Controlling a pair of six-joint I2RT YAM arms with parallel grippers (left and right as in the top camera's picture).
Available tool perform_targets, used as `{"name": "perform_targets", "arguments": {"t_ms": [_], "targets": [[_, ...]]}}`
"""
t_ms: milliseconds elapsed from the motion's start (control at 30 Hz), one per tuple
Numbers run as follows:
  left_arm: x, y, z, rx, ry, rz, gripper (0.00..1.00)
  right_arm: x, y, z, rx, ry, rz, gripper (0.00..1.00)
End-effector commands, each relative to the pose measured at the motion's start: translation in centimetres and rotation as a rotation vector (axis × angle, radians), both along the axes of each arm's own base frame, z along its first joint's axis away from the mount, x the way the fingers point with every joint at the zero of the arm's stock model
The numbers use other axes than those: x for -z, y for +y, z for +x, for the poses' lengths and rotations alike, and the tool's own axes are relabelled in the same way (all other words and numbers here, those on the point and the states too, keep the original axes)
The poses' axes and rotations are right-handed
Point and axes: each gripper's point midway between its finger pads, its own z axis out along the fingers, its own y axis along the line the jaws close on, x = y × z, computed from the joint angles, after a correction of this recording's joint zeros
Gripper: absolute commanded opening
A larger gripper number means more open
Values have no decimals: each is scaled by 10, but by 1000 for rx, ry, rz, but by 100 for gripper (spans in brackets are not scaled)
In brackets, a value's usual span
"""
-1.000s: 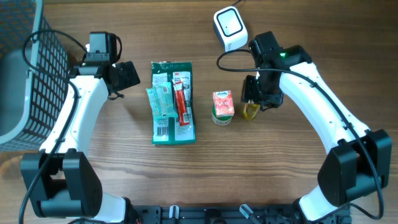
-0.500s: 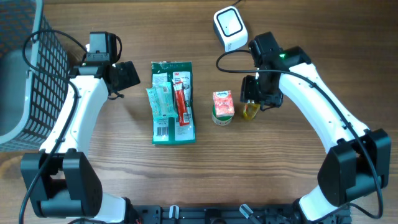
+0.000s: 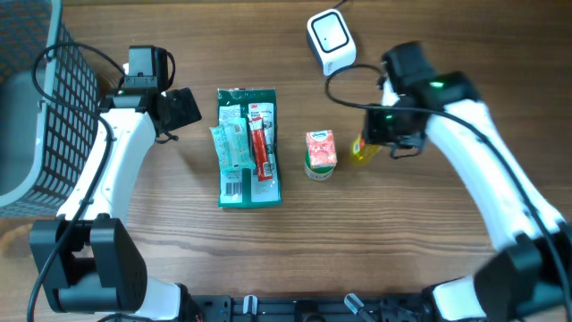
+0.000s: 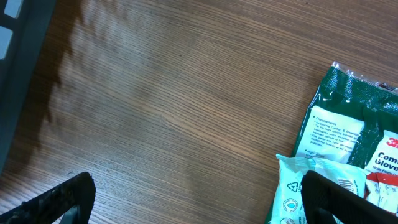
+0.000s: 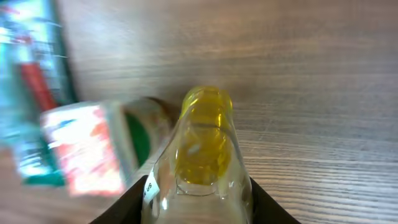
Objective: Scan the item barcode
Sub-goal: 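Lift the bottle and tilt it sideways with the right gripper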
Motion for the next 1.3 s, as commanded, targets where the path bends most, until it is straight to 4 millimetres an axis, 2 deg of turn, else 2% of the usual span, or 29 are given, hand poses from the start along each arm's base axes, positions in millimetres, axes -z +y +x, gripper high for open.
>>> {"name": "perform_targets", "arguments": {"t_ms": [0, 133, 167, 333, 433, 500, 567, 700, 867, 1033, 1267], "targets": [[4, 3, -1, -8, 12, 8, 100, -47, 12, -13, -135, -92, 229, 33], [4, 3, -1, -8, 12, 8, 100, -67, 15, -25, -224, -116, 371, 24], [4, 3, -1, -8, 12, 8, 100, -76, 23, -33, -299, -128, 452, 19], [4, 3, -1, -8, 12, 8, 100, -107, 52, -55, -480, -171, 711, 15], [4, 3, -1, -8, 12, 8, 100, -122, 61, -61, -515, -192, 811, 12], [4, 3, -1, -8, 12, 8, 100, -128, 64, -62, -528, -205, 846, 6], [4, 3, -1, -8, 12, 8, 100, -134, 66, -64, -542, -216, 882, 4], [4, 3, -1, -7, 12, 8, 100, -136, 64, -62, -532, -221, 894, 4], [4, 3, -1, -8, 12, 8, 100, -153, 54, -56, -485, -260, 997, 4], [4, 3, -1, -8, 12, 8, 100, -153, 34, -46, -415, -288, 986, 4], [4, 3, -1, -8, 12, 8, 100, -154, 34, -49, -399, -267, 998, 4]]}}
